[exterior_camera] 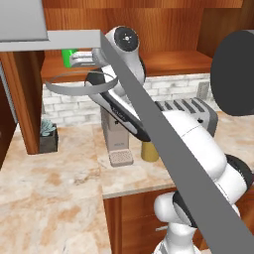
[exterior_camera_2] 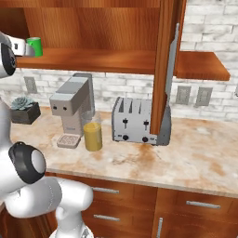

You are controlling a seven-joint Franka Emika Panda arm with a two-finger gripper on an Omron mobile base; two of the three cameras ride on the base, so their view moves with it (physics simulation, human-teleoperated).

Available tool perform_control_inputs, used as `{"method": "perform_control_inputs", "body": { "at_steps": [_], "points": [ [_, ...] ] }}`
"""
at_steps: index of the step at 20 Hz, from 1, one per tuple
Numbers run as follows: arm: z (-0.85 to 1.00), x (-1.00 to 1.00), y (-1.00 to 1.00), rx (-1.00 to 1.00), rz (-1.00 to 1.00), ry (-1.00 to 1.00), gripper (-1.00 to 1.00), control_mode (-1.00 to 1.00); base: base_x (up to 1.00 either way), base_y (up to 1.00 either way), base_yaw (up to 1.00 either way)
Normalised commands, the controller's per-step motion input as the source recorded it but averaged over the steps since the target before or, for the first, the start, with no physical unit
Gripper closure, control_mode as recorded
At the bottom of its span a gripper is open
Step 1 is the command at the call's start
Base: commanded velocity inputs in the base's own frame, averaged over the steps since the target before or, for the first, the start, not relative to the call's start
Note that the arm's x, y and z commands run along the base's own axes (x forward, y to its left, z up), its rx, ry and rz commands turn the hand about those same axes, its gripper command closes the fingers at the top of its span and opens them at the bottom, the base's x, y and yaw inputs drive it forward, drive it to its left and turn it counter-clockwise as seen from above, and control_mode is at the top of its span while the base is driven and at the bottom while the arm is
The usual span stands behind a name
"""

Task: There is a tray on the dining counter. Grab the cup, mug, and pitcher and place them on the tray. The pitcher may be placed next to the tray if it cannot fit the tray.

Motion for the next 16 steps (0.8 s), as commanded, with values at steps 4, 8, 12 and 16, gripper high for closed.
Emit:
{"method": "perform_control_inputs", "body": {
  "at_steps": [4,8,12,16],
  "points": [
    [0.00,0.23,0.00,0.00,0.00,0.02,-1.00,-1.00,0.00,0.00,0.00],
    [0.00,0.25,0.01,0.00,0.00,0.01,-1.00,-1.00,0.00,0.00,0.00],
    [0.00,0.27,0.10,0.00,0.00,0.00,-1.00,-1.00,0.00,0.00,0.00],
    [-0.01,0.25,0.16,0.00,0.00,0.01,-1.00,-1.00,0.00,0.00,0.00]
  ]
}}
